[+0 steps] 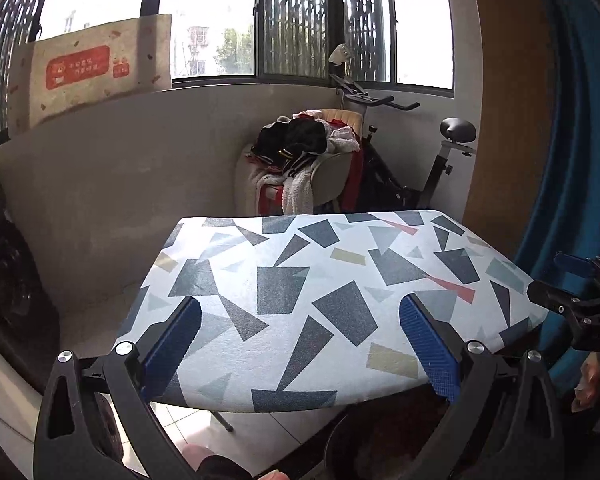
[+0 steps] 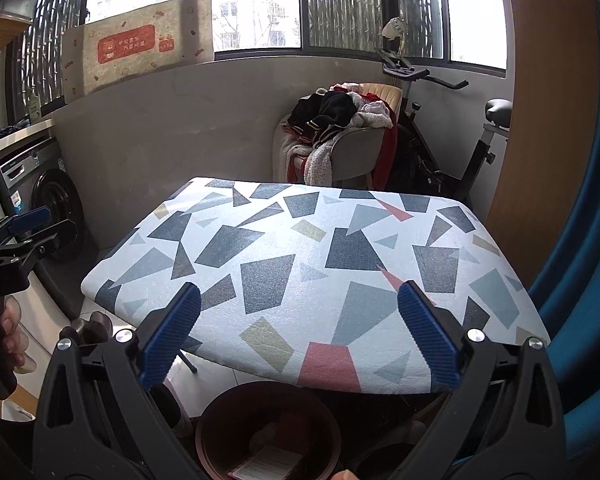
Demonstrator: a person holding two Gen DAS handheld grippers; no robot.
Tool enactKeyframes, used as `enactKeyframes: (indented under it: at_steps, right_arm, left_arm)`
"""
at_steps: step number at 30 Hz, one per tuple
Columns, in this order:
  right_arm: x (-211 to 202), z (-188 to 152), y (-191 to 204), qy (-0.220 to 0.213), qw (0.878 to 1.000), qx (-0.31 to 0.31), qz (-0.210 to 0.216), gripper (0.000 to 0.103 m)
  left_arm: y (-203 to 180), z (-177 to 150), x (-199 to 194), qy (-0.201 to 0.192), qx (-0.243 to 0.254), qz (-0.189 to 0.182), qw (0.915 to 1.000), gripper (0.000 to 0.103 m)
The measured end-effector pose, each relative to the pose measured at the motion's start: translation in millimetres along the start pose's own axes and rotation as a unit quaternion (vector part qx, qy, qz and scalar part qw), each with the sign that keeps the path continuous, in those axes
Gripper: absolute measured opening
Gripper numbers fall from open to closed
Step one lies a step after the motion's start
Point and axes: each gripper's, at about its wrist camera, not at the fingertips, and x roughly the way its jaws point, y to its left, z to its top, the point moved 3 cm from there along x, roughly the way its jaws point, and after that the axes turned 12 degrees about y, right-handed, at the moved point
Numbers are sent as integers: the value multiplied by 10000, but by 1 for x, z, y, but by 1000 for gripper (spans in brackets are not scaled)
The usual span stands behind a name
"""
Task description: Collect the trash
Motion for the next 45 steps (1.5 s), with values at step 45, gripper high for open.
enactKeyframes:
  at_steps: [45]
  right_arm:
    - [6, -6, -6, 101, 9998, 139, -53, 97]
  left_arm:
    - [-12, -8, -3, 104, 190, 191, 9996, 97]
